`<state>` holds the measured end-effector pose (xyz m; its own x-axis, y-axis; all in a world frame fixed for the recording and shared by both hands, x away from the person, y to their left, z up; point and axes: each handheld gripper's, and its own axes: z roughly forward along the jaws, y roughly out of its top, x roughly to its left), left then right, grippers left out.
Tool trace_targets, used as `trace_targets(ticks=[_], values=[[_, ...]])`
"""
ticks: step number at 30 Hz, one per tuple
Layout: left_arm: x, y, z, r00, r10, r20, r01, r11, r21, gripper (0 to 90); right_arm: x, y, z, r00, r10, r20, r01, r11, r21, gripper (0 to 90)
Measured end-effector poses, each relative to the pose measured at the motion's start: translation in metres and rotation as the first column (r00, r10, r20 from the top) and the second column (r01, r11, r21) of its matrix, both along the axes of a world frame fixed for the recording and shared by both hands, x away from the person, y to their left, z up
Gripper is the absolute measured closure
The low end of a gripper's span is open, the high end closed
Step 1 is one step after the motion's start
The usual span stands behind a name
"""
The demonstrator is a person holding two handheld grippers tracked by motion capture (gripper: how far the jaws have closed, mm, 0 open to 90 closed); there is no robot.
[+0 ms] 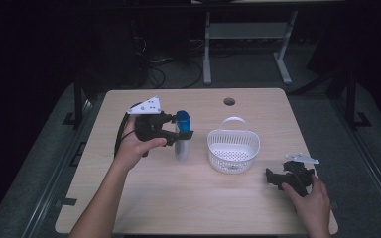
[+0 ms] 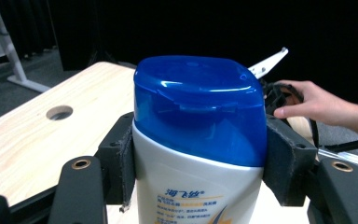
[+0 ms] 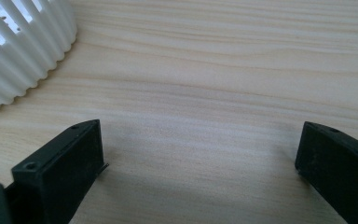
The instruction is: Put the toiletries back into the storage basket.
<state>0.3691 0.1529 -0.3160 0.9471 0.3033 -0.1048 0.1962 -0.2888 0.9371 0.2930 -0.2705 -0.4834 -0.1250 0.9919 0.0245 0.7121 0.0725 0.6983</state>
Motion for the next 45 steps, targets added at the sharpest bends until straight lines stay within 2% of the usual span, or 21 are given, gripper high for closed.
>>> trace_targets(ticks=[27, 31, 36, 45], values=[[0.022, -0.045, 0.028, 0.9971, -0.072, 0.026, 0.073, 0.996, -0.052, 36.7, 0.0, 0.0, 0.0, 1.0, -0.001, 0.001, 0.001, 1.0, 0.0, 0.4], [0.025, -0.052, 0.029, 0.9966, -0.078, 0.029, 0.079, 0.9958, -0.046, 36.7, 0.0, 0.0, 0.0, 1.0, -0.001, 0.001, 0.001, 1.0, 0.0, 0.4], [0.028, -0.059, 0.029, 0.9959, -0.087, 0.026, 0.089, 0.9939, -0.066, 36.7, 0.0, 0.0, 0.0, 1.0, -0.001, 0.001, 0.001, 1.0, 0.0, 0.4], [0.033, -0.073, 0.027, 0.9946, -0.099, 0.03, 0.101, 0.9925, -0.068, 36.7, 0.0, 0.0, 0.0, 1.0, -0.001, 0.001, 0.001, 1.0, 0.0, 0.4]])
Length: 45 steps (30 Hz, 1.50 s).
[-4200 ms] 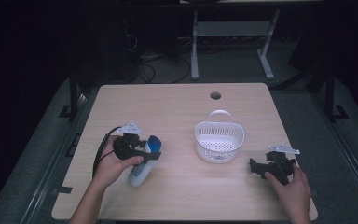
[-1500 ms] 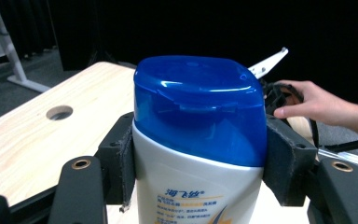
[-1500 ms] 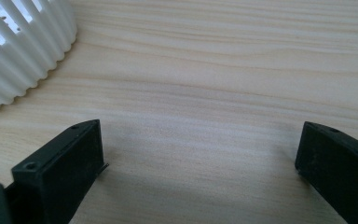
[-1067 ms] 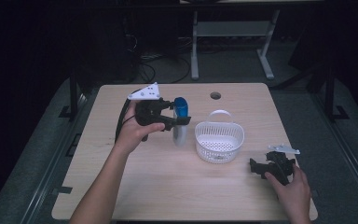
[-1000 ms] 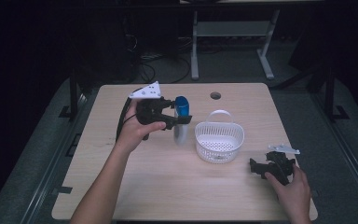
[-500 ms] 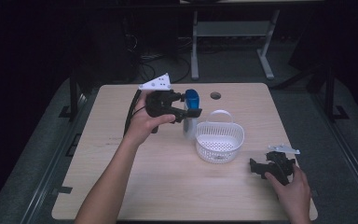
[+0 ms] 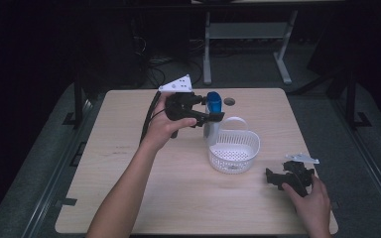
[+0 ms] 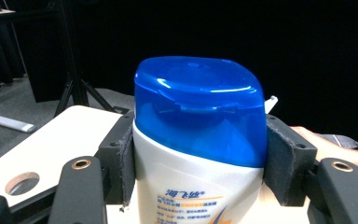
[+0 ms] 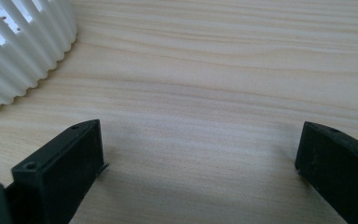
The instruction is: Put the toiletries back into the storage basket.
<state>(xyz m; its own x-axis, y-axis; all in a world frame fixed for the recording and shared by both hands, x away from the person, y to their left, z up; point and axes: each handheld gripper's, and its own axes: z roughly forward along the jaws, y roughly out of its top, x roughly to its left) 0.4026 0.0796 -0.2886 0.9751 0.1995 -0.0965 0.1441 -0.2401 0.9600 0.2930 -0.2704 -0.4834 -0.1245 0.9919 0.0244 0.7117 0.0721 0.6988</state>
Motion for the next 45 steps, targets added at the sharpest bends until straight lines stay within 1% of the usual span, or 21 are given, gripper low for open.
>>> trace_targets(ticks=[7, 17, 25, 30, 39, 45], values=[[0.002, -0.011, -0.007, 0.9999, -0.011, 0.003, 0.011, 0.9999, -0.001, 36.7, 0.0, 0.0, 0.0, 1.0, 0.0, 0.0, 0.0, 1.0, 0.0, 0.5], [0.004, -0.022, -0.016, 0.9996, -0.027, 0.007, 0.027, 0.9996, 0.005, 36.7, 0.0, 0.0, 0.0, 1.0, 0.001, -0.001, -0.001, 1.0, 0.0, 0.5], [0.006, -0.025, -0.027, 0.9994, -0.034, 0.0, 0.034, 0.9994, 0.009, 36.7, 0.0, 0.0, 0.0, 1.0, 0.001, -0.001, -0.001, 1.0, 0.0, 0.4], [0.007, -0.026, -0.034, 0.9992, -0.038, 0.007, 0.038, 0.9992, 0.013, 36.7, 0.0, 0.0, 0.0, 1.0, 0.0, -0.001, 0.0, 1.0, 0.0, 0.4], [0.008, -0.026, -0.048, 0.9992, -0.039, -0.003, 0.039, 0.9989, 0.026, 36.7, 0.0, 0.0, 0.0, 1.0, 0.001, -0.001, -0.001, 1.0, 0.0, 0.4], [0.009, -0.025, -0.057, 0.9994, -0.034, -0.012, 0.034, 0.9991, 0.027, 36.7, 0.0, 0.0, 0.0, 1.0, 0.0, -0.001, 0.0, 1.0, 0.001, 0.4]])
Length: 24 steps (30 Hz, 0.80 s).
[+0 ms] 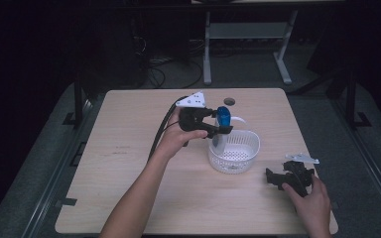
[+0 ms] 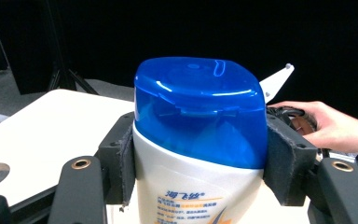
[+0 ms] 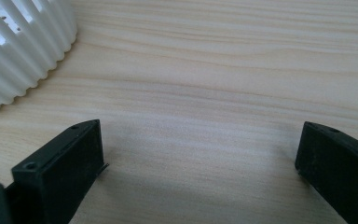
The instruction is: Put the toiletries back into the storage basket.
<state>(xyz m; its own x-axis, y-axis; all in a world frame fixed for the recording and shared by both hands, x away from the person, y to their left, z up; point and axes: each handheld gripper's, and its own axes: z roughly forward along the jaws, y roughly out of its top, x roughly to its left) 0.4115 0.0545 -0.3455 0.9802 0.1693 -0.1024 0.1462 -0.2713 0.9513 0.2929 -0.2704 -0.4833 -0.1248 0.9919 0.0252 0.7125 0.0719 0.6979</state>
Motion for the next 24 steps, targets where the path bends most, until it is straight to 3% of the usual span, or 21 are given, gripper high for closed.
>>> trace_targets(ticks=[24], values=[[0.002, 0.0, -0.029, 0.9995, 0.003, -0.031, -0.003, 0.9995, 0.03, 36.7, 0.0, 0.0, 0.0, 1.0, 0.0, 0.0, 0.0, 1.0, -0.001, 0.4]])
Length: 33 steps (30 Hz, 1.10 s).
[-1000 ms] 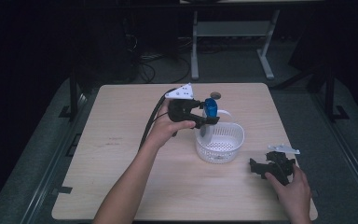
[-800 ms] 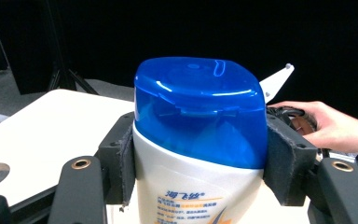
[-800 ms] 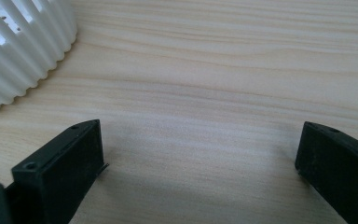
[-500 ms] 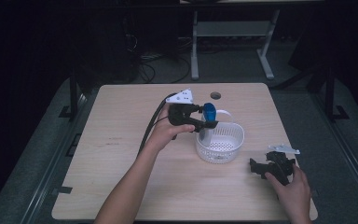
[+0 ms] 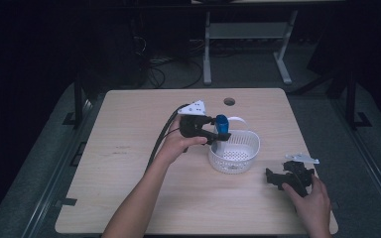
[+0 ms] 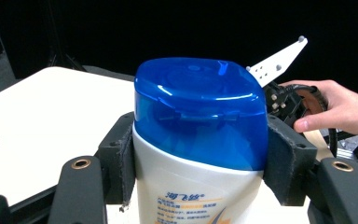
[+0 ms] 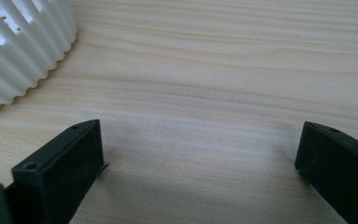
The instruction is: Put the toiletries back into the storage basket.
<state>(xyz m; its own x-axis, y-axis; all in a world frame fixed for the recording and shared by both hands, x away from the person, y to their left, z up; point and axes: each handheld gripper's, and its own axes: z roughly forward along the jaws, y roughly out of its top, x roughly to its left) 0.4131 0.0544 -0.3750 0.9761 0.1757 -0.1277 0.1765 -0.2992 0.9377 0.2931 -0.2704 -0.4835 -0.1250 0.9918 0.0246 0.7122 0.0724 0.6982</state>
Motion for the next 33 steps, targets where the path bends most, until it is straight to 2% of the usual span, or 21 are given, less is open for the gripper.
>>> trace_targets(ticks=[18, 33], values=[[-0.001, 0.0, -0.016, 1.0, 0.009, -0.001, -0.009, 0.9993, 0.035, 36.6, 0.0, 0.0, 0.0, 1.0, -0.001, 0.0, 0.001, 1.0, 0.0, 0.5], [-0.003, 0.002, -0.022, 0.9998, 0.018, -0.012, -0.018, 0.9991, 0.04, 36.4, 0.0, 0.0, 0.0, 1.0, -0.001, 0.0, 0.001, 1.0, -0.001, 0.4]])
